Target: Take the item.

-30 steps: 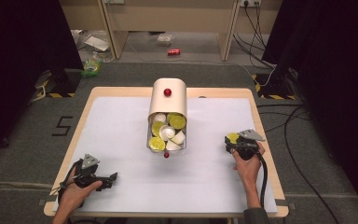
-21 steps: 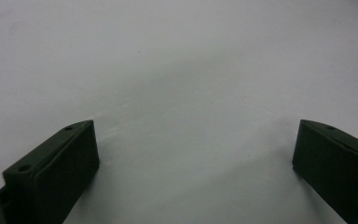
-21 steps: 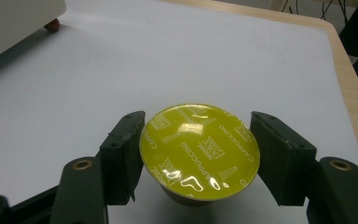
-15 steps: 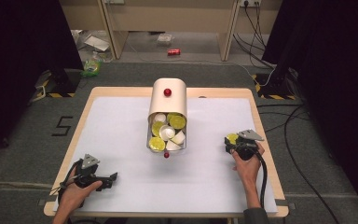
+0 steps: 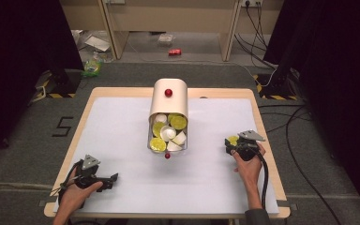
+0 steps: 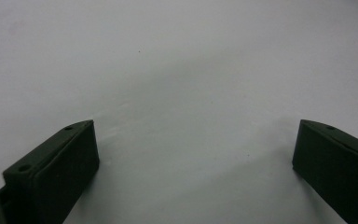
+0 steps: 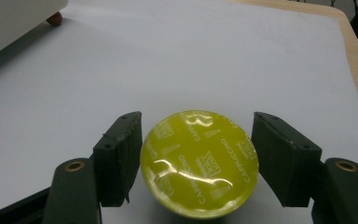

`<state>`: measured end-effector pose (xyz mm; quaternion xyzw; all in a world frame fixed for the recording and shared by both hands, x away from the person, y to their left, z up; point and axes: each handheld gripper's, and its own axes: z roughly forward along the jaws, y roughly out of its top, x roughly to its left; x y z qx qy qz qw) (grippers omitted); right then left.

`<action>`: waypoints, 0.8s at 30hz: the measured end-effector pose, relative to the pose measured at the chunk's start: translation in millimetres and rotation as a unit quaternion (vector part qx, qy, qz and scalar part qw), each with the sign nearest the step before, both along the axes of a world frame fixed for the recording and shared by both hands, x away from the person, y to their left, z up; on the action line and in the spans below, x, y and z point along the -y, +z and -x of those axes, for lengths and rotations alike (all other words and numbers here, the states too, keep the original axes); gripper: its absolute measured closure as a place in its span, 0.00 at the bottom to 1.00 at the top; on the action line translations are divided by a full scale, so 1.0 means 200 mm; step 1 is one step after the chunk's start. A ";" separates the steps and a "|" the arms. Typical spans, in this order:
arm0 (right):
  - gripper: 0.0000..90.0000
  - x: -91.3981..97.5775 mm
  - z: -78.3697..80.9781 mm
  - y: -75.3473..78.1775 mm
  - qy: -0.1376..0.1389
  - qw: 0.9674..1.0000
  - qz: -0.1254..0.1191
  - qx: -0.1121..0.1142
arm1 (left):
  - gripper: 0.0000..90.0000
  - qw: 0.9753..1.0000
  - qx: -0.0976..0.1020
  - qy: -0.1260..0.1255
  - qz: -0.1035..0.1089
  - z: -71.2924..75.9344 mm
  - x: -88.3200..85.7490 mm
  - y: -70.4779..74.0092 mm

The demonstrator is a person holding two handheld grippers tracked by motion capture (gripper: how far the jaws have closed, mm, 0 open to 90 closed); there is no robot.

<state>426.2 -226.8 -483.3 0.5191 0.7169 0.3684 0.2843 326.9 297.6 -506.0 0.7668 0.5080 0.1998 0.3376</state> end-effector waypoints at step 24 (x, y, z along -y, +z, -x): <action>0.36 -0.07 0.07 0.17 0.030 0.997 -0.028 0.061 | 0.00 1.000 0.000 0.000 0.000 0.00 0.00 0.00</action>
